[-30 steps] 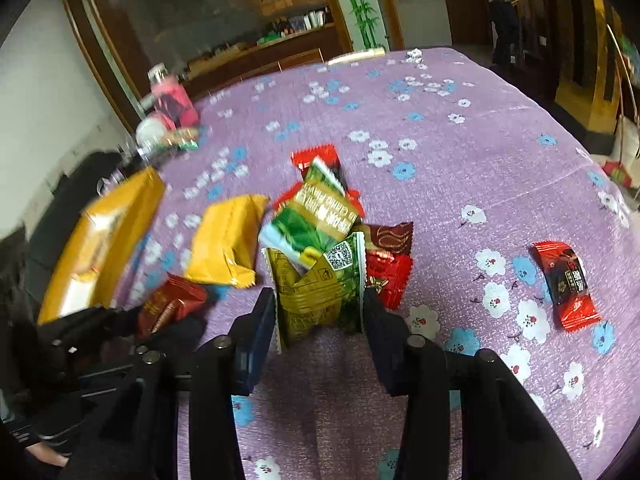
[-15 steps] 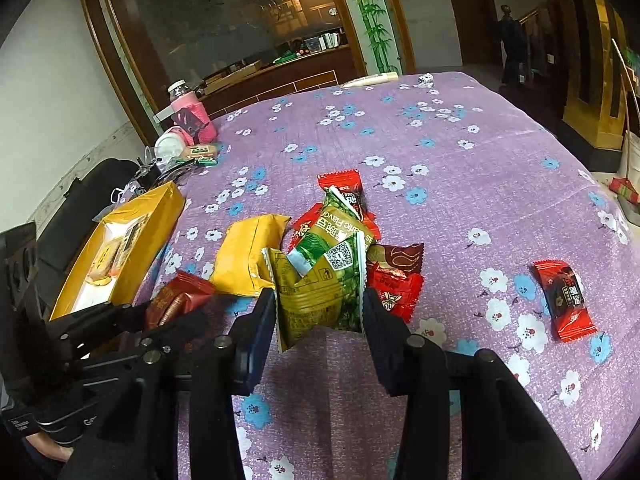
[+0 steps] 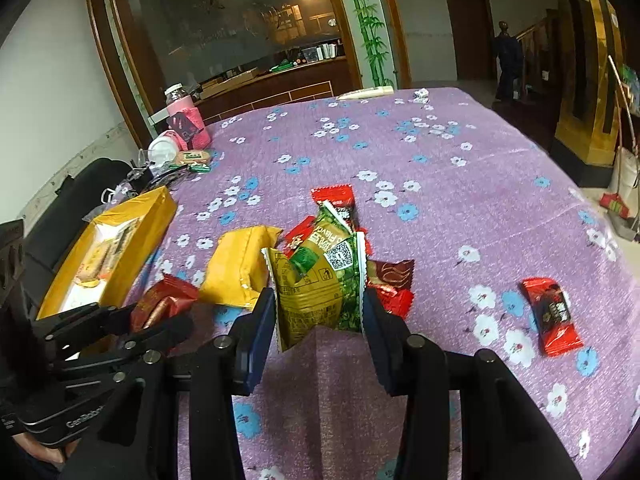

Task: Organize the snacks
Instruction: 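Grasp the green-and-yellow snack pack with the right tool, then carry the red candy pack and green snack pack toward the white box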

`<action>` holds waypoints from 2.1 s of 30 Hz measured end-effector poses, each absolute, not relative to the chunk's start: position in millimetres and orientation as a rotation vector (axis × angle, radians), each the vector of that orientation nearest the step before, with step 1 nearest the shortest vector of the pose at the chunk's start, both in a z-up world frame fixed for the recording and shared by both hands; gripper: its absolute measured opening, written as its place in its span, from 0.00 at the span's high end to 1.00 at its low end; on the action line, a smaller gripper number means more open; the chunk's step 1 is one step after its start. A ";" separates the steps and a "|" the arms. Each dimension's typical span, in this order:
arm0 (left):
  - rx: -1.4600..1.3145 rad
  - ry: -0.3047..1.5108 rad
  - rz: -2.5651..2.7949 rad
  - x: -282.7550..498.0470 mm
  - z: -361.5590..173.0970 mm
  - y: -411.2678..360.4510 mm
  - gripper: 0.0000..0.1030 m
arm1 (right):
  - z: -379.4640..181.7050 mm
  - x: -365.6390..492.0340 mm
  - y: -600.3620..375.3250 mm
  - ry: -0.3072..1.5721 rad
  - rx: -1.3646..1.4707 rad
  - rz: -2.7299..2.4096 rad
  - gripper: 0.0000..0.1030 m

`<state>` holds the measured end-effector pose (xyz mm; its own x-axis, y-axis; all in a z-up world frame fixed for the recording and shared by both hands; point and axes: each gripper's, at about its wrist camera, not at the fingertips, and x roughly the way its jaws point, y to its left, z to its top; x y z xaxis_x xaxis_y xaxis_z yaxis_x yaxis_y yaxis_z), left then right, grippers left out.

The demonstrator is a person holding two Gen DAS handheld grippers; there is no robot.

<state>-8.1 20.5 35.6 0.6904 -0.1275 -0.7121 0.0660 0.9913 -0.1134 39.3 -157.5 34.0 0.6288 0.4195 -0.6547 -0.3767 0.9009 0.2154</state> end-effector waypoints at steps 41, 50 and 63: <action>-0.087 0.707 -0.063 -31.3 58.8 30.2 0.66 | 43.4 25.3 -174.9 0.724 0.118 0.378 0.59; -0.136 0.665 -0.030 -48.2 77.7 58.0 0.65 | 49.1 -5.1 -154.4 0.738 0.114 0.435 0.59; -0.228 0.629 0.122 -79.3 81.8 135.6 0.65 | 67.1 -34.1 -96.7 0.721 0.025 0.555 0.59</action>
<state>-79.3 135.6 81.8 0.8026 0.0439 -0.5949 -0.1821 0.9677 -0.1743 -34.1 -96.7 67.1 0.6134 0.4903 -0.6191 -0.4732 0.8558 0.2089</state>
